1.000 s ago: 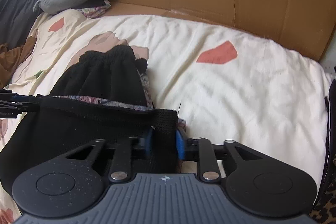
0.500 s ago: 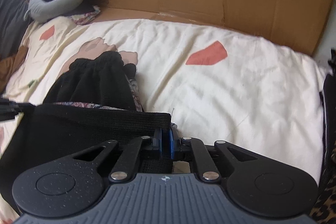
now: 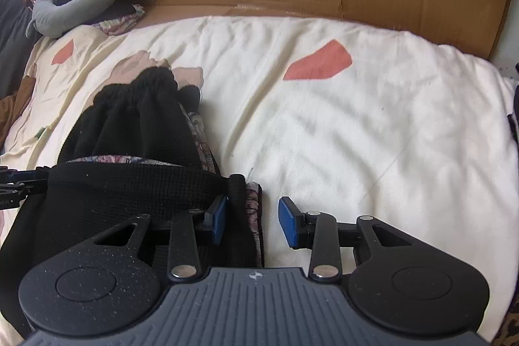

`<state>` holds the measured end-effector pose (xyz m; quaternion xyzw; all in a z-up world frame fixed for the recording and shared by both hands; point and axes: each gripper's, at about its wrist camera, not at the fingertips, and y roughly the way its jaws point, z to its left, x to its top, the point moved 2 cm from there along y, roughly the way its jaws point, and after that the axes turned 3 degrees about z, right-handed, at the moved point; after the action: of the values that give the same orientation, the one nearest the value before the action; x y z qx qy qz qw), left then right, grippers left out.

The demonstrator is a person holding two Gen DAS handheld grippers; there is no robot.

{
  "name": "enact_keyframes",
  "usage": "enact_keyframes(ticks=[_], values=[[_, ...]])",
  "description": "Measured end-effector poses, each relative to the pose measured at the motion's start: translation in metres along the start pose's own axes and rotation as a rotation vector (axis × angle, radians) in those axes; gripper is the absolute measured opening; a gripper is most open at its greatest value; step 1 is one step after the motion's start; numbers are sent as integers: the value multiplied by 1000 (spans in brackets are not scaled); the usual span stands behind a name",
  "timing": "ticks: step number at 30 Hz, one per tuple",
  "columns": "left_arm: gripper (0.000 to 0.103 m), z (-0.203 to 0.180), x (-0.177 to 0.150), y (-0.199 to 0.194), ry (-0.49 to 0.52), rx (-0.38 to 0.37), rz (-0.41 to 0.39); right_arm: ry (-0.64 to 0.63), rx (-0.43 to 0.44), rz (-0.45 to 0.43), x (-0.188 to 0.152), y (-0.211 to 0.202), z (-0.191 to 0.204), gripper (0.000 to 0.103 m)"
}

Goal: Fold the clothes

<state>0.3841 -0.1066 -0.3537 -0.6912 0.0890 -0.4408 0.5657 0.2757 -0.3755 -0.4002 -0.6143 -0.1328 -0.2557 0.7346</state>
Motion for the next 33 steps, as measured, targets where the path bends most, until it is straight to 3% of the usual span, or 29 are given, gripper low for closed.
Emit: enact_keyframes(ticks=[3, 11, 13, 18, 28, 33], values=[[46, 4, 0, 2, -23, -21, 7, -18, -2, -7, -3, 2, 3, 41], [45, 1, 2, 6, -6, -37, 15, -85, -16, -17, -5, 3, 18, 12], [42, 1, 3, 6, -13, -46, 16, -95, -19, -17, -5, 3, 20, 11], [12, -8, 0, 3, -5, -61, 9, -85, -10, -23, -5, 1, 18, 9], [8, -15, 3, -23, -5, -15, -48, -43, -2, -97, 5, -31, 6, 8], [8, -10, 11, -40, -60, -10, -80, -41, 10, -129, 9, -45, 7, 8]])
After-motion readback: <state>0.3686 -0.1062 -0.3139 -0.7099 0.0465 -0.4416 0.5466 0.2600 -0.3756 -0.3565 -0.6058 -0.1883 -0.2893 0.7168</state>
